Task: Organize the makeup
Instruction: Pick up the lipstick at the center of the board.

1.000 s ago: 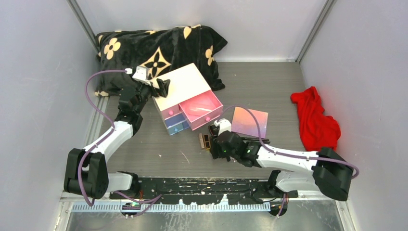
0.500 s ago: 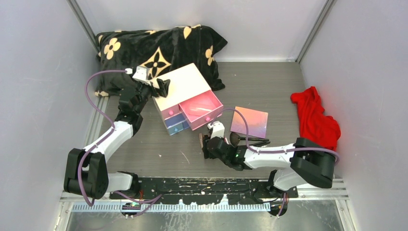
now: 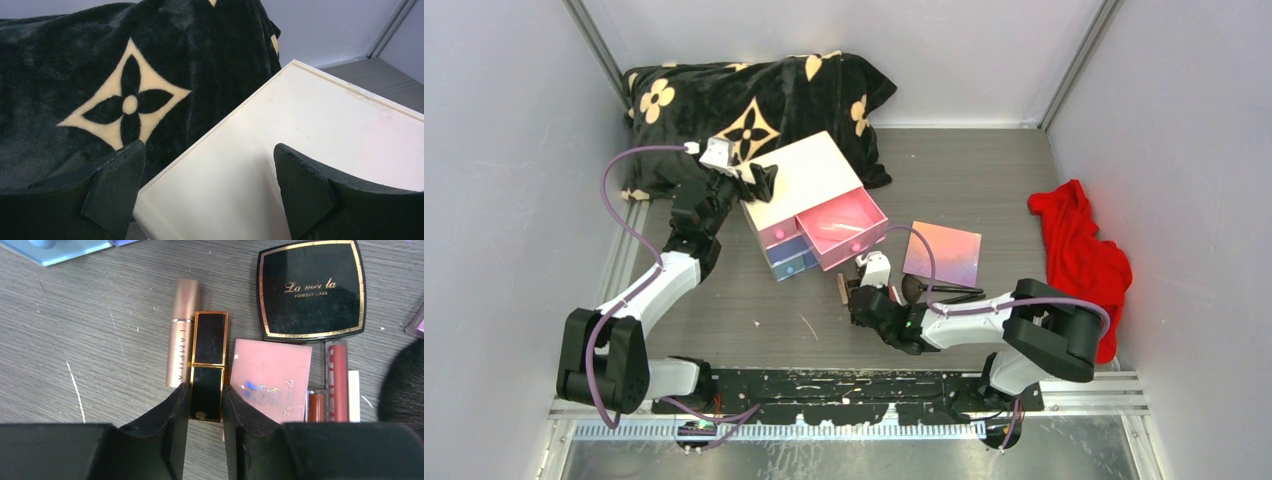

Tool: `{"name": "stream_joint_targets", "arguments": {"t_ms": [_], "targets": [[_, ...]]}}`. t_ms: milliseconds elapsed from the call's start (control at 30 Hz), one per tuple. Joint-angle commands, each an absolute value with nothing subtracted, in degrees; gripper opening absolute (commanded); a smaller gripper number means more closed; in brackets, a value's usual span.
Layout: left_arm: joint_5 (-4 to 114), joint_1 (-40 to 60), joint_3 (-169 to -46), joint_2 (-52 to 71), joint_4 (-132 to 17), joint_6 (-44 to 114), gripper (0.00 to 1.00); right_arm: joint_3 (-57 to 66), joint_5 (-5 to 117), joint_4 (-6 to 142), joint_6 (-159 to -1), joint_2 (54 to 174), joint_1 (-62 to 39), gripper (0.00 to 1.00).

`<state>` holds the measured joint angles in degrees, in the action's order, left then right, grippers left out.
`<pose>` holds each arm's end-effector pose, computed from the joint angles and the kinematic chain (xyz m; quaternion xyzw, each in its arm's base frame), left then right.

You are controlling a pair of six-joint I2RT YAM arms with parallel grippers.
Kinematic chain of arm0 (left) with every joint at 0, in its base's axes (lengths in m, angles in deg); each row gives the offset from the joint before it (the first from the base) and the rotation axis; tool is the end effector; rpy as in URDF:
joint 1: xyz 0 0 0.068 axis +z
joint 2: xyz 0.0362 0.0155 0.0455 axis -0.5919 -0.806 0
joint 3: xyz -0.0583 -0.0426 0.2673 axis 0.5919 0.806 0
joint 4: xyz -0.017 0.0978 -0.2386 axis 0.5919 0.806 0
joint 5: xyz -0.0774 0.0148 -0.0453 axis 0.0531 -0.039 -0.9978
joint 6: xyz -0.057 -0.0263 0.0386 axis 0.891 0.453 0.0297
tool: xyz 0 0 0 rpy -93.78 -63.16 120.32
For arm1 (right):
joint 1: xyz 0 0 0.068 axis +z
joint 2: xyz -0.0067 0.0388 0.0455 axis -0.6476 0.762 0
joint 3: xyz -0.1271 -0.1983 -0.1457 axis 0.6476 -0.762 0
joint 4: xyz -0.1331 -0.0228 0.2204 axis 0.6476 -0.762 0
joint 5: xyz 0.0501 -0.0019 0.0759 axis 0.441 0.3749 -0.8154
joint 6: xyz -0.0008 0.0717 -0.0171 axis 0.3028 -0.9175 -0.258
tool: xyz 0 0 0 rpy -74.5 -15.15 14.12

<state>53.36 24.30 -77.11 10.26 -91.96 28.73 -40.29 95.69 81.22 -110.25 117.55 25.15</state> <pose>0.3113 -0.0769 0.2975 0.1020 0.6804 -0.1671 0.7063 0.1462 0.2419 0.1371 -0.1048 0.8764 0.1514 0.4449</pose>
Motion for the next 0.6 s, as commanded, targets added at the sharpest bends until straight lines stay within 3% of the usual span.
{"name": "stream_joint_targets", "arguments": {"t_ms": [0, 67, 167, 567], "targets": [[54.3, 23.9, -72.7, 6.1, -75.0, 25.3, 1.00, -39.5, 97.3, 82.3, -111.6, 118.9, 25.2, 0.26], [54.3, 23.9, -72.7, 6.1, -75.1, 25.3, 1.00, -39.6, 97.4, 82.0, -111.5, 118.9, 25.2, 0.14], [54.4, 23.9, -72.6, 6.2, -75.1, 25.3, 1.00, -39.8, 97.3, 81.1, -110.8, 118.1, 25.2, 0.10], [54.4, 23.9, -72.6, 6.2, -75.0, 25.3, 1.00, -41.3, 94.1, 72.2, -113.1, 110.1, 29.8, 0.07]]}}
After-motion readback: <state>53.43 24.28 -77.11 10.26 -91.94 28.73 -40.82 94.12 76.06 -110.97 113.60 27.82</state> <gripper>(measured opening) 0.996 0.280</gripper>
